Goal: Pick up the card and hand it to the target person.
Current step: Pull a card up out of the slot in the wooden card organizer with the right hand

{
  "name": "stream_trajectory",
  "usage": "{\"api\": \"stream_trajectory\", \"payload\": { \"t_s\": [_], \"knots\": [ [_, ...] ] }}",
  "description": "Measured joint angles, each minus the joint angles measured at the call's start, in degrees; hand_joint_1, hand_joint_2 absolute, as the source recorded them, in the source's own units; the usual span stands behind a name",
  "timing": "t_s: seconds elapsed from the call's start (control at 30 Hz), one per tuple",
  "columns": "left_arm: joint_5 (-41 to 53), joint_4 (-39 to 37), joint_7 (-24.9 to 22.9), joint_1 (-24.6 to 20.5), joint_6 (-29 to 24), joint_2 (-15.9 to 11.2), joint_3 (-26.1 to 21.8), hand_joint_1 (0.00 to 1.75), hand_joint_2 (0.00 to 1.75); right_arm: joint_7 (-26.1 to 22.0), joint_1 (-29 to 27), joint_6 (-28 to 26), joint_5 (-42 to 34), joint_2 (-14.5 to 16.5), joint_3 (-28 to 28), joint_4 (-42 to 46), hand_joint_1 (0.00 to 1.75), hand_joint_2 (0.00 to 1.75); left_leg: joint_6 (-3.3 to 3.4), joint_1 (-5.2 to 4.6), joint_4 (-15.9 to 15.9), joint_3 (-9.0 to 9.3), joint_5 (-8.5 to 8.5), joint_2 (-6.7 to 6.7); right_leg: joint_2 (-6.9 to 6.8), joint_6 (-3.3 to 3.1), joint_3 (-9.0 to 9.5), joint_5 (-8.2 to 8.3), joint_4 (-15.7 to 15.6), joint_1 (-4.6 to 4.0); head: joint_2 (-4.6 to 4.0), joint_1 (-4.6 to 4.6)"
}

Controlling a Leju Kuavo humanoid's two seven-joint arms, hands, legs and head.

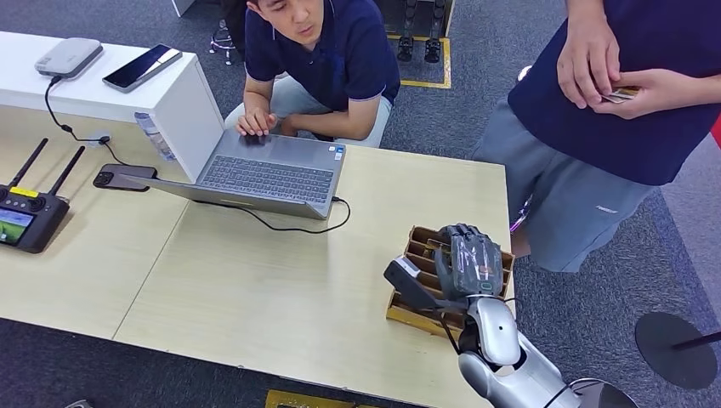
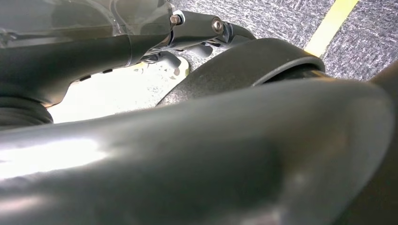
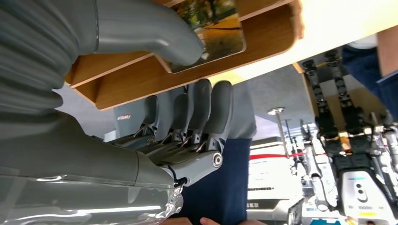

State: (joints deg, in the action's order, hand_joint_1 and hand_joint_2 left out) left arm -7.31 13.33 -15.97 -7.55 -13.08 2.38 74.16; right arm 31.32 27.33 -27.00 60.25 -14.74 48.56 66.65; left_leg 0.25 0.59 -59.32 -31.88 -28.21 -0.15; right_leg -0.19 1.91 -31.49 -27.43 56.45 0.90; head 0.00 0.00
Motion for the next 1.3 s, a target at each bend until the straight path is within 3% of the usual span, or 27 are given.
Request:
{"api": "stream_trajectory", "payload": {
  "t_s": [0.57,0.9,1.3],
  "knots": [
    [-0.17,0.02,-0.06,0.01,0.08,-0.06,-0.16,0.0,0.0,-0.1,-0.17,0.52,-0.05,0.59,0.5,-0.56,1.08,1.75,0.0,-0.01,0.0,-0.02,0.01,-0.01,-0.01,0.0,-0.02,0.0,0.01,0.01,0.0,0.0],
    [-0.39,-0.02,-0.14,0.04,-0.07,0.03,-0.39,0.0,0.0,-2.37,-0.01,1.26,0.1,3.23,3.19,-2.68,1.02,1.75,0.0,0.0,0.01,-0.01,0.02,0.0,0.0,-0.01,-0.01,0.02,-0.02,0.0,0.0,0.0],
    [-0.52,-0.02,-0.13,0.08,-0.18,0.32,-0.5,0.0,0.0,-2.94,0.74,1.77,0.44,3.87,4.34,-2.06,1.21,1.75,0.0,0.01,0.01,-0.01,0.01,0.0,0.0,-0.01,0.0,0.02,-0.02,-0.01,0.0,0.0]
  ]
}}
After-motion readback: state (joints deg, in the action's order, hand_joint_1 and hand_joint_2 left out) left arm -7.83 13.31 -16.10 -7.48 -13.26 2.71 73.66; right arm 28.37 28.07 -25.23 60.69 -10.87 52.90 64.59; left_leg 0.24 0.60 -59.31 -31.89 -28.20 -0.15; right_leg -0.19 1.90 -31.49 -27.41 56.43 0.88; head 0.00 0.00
